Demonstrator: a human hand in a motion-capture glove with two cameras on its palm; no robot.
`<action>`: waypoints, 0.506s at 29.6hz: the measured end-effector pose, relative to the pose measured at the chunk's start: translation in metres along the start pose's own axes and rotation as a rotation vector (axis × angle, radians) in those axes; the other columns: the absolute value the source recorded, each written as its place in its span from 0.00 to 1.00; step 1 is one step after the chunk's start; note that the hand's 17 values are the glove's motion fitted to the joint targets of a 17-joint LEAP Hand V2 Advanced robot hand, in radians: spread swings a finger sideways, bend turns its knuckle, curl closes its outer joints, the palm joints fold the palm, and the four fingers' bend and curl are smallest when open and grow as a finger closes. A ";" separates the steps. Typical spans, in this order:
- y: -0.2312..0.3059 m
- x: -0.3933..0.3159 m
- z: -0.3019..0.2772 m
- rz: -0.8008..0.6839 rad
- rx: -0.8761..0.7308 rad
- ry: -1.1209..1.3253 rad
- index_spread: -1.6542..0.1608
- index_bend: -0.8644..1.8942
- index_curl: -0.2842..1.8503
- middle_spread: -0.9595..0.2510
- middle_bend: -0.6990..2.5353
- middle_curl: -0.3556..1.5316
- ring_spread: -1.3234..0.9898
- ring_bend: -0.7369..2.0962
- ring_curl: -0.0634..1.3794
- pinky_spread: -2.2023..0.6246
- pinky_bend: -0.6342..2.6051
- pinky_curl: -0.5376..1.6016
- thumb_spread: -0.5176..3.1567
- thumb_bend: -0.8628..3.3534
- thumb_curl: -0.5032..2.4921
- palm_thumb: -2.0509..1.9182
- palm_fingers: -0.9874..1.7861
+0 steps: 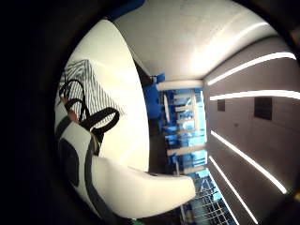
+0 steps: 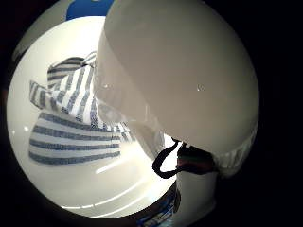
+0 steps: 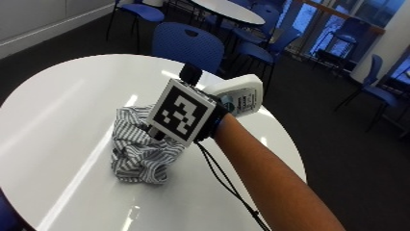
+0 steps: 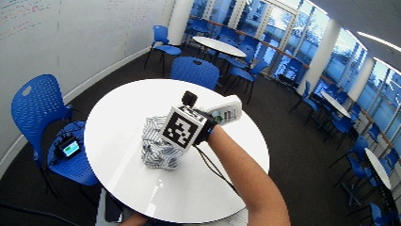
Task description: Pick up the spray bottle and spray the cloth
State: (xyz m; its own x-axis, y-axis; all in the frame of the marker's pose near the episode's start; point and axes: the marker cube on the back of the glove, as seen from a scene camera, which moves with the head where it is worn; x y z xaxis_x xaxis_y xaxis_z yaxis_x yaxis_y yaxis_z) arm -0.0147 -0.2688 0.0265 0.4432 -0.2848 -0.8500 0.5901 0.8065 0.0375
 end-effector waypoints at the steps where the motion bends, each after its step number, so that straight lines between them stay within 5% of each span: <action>1: 0.000 0.001 -0.001 0.015 0.005 -0.013 0.74 0.38 0.36 0.59 0.43 0.48 0.47 0.54 0.37 0.65 0.36 0.44 0.44 0.20 0.35 0.71 0.85; 15: -0.004 0.043 -0.022 0.273 0.106 -0.150 0.74 0.38 0.36 0.59 0.43 0.48 0.47 0.54 0.37 0.65 0.36 0.44 0.43 0.20 0.35 0.71 0.85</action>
State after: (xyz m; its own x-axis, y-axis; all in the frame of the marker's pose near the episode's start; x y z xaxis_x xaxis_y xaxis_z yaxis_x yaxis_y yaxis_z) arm -0.0130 -0.2727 -0.0223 0.6848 -0.1447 -0.7142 0.4990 0.8073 0.3150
